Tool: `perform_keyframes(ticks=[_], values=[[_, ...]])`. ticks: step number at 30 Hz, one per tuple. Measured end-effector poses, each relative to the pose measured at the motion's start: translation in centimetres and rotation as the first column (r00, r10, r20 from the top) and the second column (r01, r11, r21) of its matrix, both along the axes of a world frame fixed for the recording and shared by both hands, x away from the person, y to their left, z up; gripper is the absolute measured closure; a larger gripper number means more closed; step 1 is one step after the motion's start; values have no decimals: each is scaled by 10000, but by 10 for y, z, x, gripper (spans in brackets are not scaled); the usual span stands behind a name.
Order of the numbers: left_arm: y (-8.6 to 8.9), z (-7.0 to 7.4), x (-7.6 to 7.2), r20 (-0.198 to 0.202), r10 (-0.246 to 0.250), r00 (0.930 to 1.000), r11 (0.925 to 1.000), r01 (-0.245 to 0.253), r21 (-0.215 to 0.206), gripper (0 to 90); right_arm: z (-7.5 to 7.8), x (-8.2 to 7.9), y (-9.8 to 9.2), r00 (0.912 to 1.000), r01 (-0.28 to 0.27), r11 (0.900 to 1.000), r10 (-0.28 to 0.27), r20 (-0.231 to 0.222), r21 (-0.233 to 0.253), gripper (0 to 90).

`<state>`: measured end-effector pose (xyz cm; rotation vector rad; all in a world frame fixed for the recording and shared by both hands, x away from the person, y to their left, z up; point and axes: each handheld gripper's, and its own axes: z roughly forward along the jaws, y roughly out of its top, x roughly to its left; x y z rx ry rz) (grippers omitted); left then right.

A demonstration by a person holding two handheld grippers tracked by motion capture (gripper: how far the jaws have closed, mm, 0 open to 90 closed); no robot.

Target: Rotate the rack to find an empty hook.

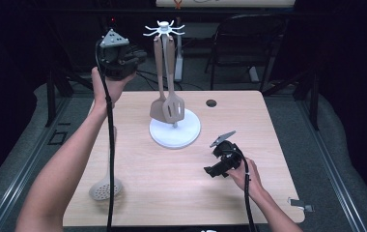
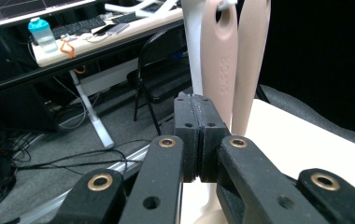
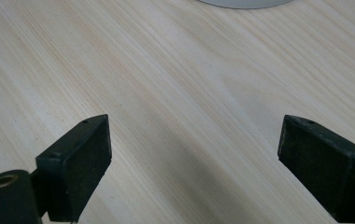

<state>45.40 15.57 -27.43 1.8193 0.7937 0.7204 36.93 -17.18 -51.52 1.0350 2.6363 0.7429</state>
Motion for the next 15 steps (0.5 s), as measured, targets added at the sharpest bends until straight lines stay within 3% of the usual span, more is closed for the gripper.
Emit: perform_keyframes(ticks=[6, 9, 15], values=[[-3, 8, 1, 204, 26, 9998, 10000, -28, 74, 900, 0, 0, 0, 10000, 8, 10000, -8, -36, -6, 96], [-7, 14, 2, 316, 9, 9995, 10000, -12, 88, 900, -3, 0, 1, 10000, 89, 9997, -88, -31, 212, 96], [-10, 22, 7, 406, 99, 9991, 9999, -104, 121, 900, -2, 1, 0, 10000, -19, 10000, 19, -64, 28, 97]])
